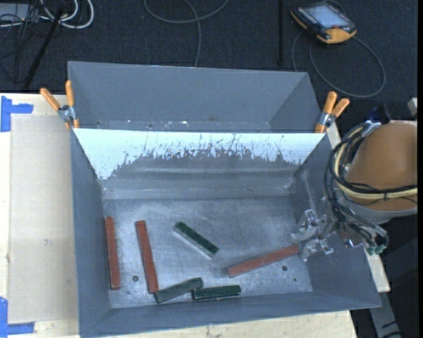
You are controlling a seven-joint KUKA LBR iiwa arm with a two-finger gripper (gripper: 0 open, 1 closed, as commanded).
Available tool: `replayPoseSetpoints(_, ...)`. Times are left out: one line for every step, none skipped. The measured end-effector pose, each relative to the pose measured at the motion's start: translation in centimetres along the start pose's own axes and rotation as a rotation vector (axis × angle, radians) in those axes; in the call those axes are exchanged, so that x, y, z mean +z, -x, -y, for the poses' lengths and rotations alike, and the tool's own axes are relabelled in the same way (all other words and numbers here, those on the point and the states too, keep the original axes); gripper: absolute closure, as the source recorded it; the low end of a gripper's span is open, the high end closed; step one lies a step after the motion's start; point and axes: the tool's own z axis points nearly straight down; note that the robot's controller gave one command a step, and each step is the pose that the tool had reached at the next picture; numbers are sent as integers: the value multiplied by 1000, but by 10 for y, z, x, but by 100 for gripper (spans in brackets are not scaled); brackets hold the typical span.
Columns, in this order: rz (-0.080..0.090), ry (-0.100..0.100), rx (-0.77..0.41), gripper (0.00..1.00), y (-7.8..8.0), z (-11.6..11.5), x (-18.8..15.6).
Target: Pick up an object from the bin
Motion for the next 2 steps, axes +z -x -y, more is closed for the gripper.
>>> replayPoseSetpoints(-24,13,8,100,-7,-5,19)
replayPoseSetpoints(-19,10,12,100,1,-3,-48)
